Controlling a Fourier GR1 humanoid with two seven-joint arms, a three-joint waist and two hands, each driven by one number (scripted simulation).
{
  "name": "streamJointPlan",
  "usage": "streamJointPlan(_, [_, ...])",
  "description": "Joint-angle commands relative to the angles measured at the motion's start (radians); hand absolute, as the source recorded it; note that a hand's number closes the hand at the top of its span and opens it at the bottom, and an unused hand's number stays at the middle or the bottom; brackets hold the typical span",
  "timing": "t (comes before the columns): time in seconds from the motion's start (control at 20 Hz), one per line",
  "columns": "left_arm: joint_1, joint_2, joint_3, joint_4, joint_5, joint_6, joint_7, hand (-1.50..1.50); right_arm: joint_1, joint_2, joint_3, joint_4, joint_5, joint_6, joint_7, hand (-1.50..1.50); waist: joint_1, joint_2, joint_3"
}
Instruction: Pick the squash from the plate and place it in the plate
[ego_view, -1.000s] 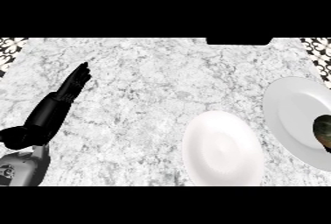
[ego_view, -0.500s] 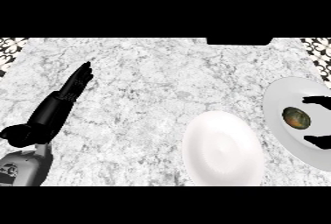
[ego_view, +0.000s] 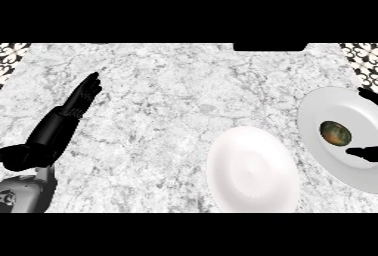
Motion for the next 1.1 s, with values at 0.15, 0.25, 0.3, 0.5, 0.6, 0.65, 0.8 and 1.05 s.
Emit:
streamJointPlan(0.15, [0.035, -0.033, -0.027, -0.002, -0.051, 0.030, -0.024, 0.00, -0.006, -0.049, -0.098, 0.060, -0.230, 0.396, -0.027, -1.50, -0.009, 0.000, 0.000])
streamJointPlan(0.25, [0.029, -0.014, 0.002, -0.009, -0.016, 0.007, -0.019, 0.00, 0.004, -0.041, -0.118, 0.069, -0.298, 0.496, 0.008, -1.50, -0.012, -0.003, -0.001])
streamJointPlan(0.3, [0.016, -0.012, 0.001, -0.024, -0.010, 0.005, 0.009, 0.00, 0.020, -0.117, -0.150, 0.105, -0.335, 0.581, -0.009, -1.50, -0.016, -0.003, 0.000])
streamJointPlan(0.5, [0.061, -0.026, -0.018, -0.019, -0.027, -0.001, -0.028, 0.00, 0.000, -0.189, -0.171, 0.168, -0.410, 0.706, 0.021, -1.50, 0.000, 0.003, 0.001])
streamJointPlan(0.6, [0.050, -0.043, -0.018, -0.007, -0.041, 0.022, -0.035, 0.00, 0.041, -0.208, -0.178, 0.176, -0.443, 0.750, -0.014, -1.50, -0.010, 0.003, 0.002])
streamJointPlan(0.65, [0.052, -0.023, -0.003, -0.014, -0.014, -0.006, -0.021, 0.00, 0.030, -0.229, -0.174, 0.189, -0.453, 0.779, 0.008, -1.50, -0.001, 0.004, 0.002])
streamJointPlan(0.8, [0.014, -0.022, -0.001, -0.036, -0.022, 0.007, 0.021, 0.00, 0.029, -0.296, -0.183, 0.213, -0.483, 0.820, 0.002, -1.50, 0.004, 0.005, 0.004])
streamJointPlan(1.05, [0.046, -0.004, 0.022, -0.010, -0.016, -0.017, -0.042, 0.00, 0.075, -0.365, -0.178, 0.214, -0.528, 0.880, 0.000, -1.50, 0.000, 0.007, 0.005])
